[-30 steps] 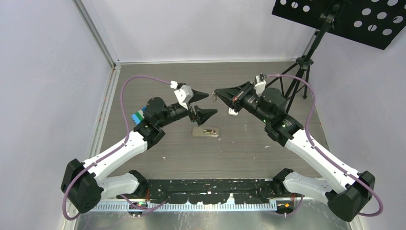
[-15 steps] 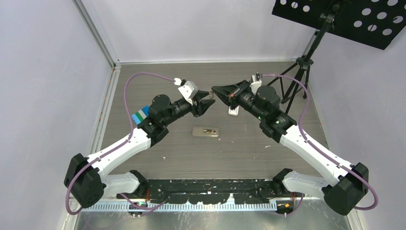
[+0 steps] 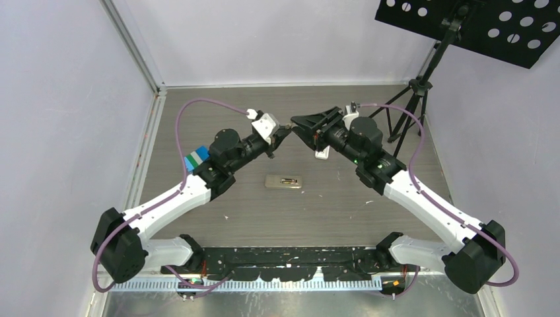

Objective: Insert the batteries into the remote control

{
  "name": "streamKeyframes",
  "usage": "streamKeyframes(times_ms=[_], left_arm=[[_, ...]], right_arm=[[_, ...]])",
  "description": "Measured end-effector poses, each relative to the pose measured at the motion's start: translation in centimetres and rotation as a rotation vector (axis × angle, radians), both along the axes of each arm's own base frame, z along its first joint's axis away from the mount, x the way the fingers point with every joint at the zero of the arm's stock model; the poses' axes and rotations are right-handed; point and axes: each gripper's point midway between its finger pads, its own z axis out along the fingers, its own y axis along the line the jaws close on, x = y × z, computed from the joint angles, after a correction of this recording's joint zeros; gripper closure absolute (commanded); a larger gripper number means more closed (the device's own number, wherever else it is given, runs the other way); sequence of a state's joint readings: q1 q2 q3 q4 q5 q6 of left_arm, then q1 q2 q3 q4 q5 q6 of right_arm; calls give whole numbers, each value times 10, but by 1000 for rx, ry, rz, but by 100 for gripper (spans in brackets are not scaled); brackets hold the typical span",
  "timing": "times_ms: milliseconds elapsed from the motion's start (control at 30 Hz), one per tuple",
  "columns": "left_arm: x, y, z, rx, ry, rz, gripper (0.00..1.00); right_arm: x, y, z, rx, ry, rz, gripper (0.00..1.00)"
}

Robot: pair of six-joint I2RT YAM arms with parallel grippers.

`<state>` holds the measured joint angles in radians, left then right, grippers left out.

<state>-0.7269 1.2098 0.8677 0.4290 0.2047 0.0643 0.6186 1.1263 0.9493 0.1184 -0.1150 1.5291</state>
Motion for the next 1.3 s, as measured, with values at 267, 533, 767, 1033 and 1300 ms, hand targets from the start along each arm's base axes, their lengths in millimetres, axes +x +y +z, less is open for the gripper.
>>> streamKeyframes(times_ms=[267, 533, 767, 1033, 1300], left_arm=[[16, 7, -13, 208, -195, 51, 100], [22, -3, -21, 436, -464, 29, 100], [25, -5, -17, 527, -598, 34, 100], [28, -4, -17, 579, -651, 49, 94], [24, 4, -18, 496, -515, 86, 22]], right_arm=[[0, -3, -17, -76, 89, -6, 50], [10, 4, -33, -117, 154, -3, 63], [10, 1, -46, -145, 201, -14, 79], [11, -2, -47, -149, 207, -26, 100], [10, -14, -52, -206, 184, -60, 100]])
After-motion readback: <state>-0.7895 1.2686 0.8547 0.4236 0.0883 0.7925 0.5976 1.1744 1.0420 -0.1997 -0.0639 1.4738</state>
